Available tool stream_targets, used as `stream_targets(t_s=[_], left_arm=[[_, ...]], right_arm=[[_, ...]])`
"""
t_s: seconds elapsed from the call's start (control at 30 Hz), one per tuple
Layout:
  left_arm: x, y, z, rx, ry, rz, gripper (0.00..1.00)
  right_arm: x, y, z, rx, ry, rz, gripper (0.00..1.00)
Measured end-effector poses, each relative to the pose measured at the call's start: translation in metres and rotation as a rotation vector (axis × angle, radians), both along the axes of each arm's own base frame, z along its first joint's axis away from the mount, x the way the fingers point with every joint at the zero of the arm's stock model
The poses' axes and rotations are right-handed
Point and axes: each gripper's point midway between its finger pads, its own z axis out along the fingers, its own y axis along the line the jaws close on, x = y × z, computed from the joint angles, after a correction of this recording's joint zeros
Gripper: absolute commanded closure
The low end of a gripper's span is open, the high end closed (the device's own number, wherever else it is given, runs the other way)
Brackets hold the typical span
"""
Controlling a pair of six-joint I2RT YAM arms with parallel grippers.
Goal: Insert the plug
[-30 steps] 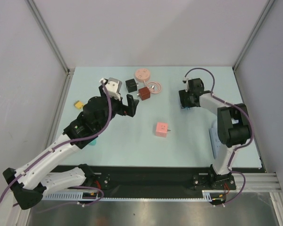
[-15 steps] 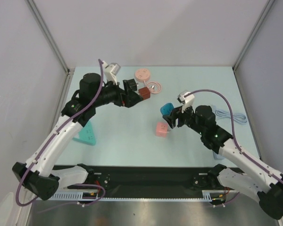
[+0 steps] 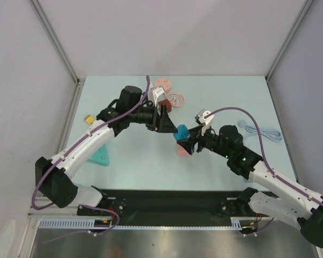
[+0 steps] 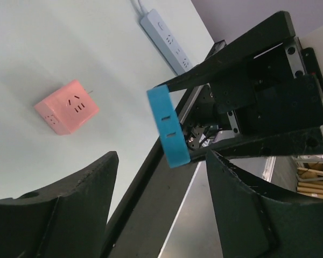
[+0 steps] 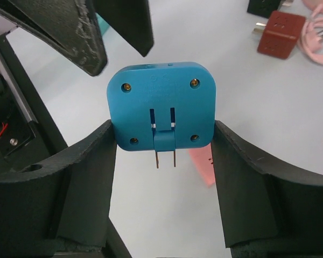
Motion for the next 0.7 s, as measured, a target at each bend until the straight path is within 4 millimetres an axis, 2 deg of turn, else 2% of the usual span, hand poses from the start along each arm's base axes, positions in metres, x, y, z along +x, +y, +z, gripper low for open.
stream_targets(t_s=[0.1,0.17,0.2,0.37,0.57,0.7], left_arm=[[-0.001,-0.004,-0.008,0.014,0.020,-0.010,0.29],[-0.001,-0.006,-0.011,0.020,0.023,-0.010,0.34],[-0.002,-0.006,-0.012,0.022,0.026,-0.012,0.38],[-0.011,-0.009,-0.025,0.041,0.052,-0.032,0.44],[-0.025,-0.020,-0.042,0.064,0.113,-0.074,0.66],[-0.024,-0.021,-0.045,0.069,0.169,-0.029,1.00]], right_arm=[[-0.002,0.010,-0.014,-0.030,0.033,0.026,0.79],[-0.006,0.015,-0.021,-0.045,0.047,0.046,0.79],[-0.009,0.017,-0.021,-0.047,0.047,0.055,0.79],[-0.018,0.025,-0.019,-0.045,0.036,0.092,0.79],[-0.022,0.028,-0.019,-0.051,0.030,0.114,0.80],[-0.020,0.026,-0.022,-0.079,0.008,0.102,0.77]])
